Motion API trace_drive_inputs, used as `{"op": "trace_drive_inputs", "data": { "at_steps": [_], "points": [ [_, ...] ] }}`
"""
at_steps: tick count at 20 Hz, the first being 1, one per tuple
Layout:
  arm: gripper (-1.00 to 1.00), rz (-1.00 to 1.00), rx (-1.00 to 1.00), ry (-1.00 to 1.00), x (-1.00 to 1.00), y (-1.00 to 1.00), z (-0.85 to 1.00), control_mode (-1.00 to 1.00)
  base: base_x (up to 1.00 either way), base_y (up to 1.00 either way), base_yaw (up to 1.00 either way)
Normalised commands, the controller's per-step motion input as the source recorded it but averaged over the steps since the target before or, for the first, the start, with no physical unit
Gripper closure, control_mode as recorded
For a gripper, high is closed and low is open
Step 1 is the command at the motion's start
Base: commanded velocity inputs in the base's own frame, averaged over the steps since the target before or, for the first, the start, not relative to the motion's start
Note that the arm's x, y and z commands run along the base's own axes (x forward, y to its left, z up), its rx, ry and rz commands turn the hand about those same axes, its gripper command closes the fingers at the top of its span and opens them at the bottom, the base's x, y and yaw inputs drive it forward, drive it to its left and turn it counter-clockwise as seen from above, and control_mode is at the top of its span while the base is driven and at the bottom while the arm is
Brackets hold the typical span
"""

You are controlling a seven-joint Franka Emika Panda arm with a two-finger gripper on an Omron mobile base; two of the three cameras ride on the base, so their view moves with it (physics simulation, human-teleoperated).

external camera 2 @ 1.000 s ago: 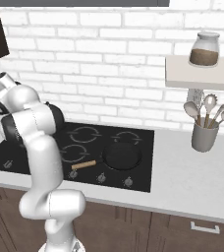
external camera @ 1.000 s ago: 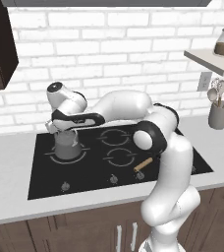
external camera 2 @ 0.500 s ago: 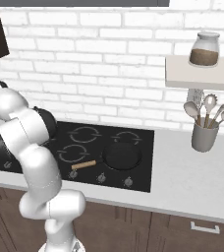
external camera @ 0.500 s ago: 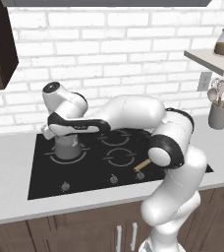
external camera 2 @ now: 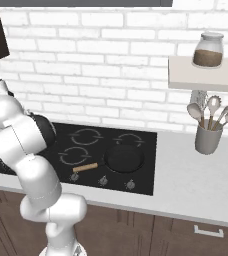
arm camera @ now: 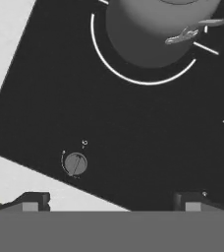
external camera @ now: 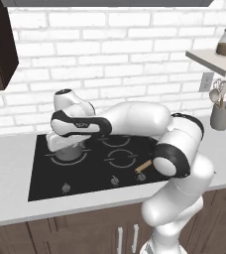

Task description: Pick the kettle from the counter and place it on a stove burner. Then turn the burner on.

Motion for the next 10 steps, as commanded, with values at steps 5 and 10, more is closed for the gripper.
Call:
{"op": "trace_drive_inputs", "data": {
  "at_steps": [5,10],
  "points": [
    [-1.0,-0.09,0.0,0.2,-0.14,0.0,-0.14,-1.0,0.0,0.0,0.0],
    [-1.0,-0.06,0.0,-0.02,-0.56,0.02,-0.16,-1.0,0.0,0.0,0.0]
  ]
}}
